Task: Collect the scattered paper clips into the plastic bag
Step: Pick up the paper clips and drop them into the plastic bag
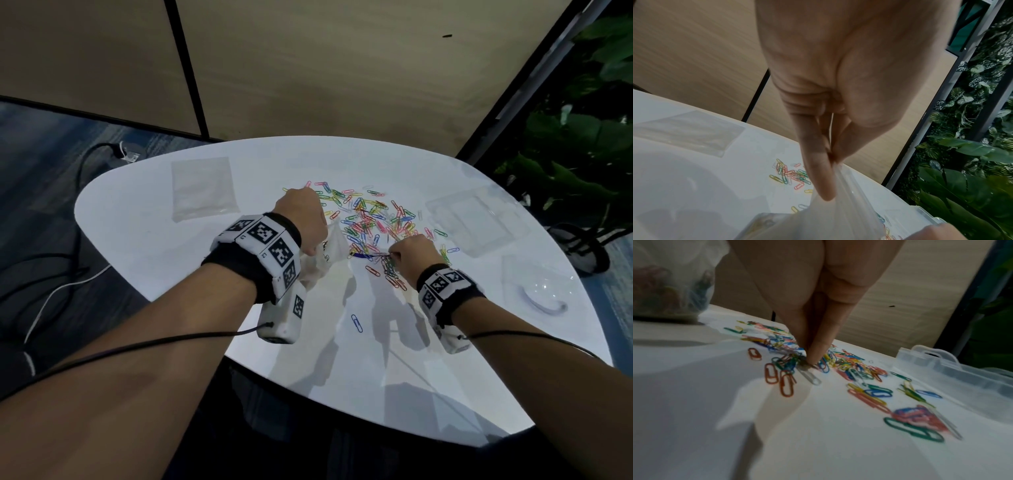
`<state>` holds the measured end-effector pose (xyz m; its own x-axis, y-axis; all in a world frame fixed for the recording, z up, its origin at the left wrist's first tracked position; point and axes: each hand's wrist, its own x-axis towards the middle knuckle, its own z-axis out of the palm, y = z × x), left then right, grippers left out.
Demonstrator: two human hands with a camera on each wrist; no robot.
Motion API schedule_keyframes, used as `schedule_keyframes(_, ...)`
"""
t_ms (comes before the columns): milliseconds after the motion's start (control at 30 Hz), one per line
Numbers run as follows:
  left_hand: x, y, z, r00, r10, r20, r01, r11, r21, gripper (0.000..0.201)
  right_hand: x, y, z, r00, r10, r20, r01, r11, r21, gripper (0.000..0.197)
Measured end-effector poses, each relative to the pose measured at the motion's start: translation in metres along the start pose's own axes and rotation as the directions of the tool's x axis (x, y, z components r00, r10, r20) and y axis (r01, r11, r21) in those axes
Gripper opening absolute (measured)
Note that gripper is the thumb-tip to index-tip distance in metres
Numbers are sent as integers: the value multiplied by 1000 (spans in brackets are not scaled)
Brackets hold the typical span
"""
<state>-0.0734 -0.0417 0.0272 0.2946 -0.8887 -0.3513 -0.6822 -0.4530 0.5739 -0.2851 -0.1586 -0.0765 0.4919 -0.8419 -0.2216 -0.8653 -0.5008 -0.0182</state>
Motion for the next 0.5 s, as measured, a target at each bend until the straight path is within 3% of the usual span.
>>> schedule_keyframes(67,0,1,0,1000,-5,14,4,1000,19,27,-4,8,-11,993,104,-51,-94,982,166,24)
schedule_keyframes(133,0,2,1,1000,-2,17,2,1000,24,26,-8,12,-27,967,245,-69,-185,862,473,20)
schedule_keyframes(167,0,3,1,1000,0,11,0,1000,17,25,-12,12,-36,954,299,-19,-215,727,652,15)
schedule_keyframes(233,0,4,2,1000,4,-4,-4,1000,-5,24,-24,1,-60,956,267,123,-211,332,919,13)
schedule_keyframes(267,0,5,2,1000,6,-7,-6,1000,-9,24,-30,-7,-70,963,207,173,-203,135,970,16)
schedule_keyframes(300,0,6,3,1000,9,-9,-9,1000,-15,24,-34,-14,-79,970,137,203,-204,-6,979,18)
schedule_keyframes(367,-2,7,4,1000,6,-1,-6,999,-46,23,-41,-33,-89,972,17,233,-230,-105,968,17)
schedule_keyframes(500,-7,10,5,999,9,42,-6,998,-66,21,-51,-67,-82,968,-67,244,-248,-61,967,14)
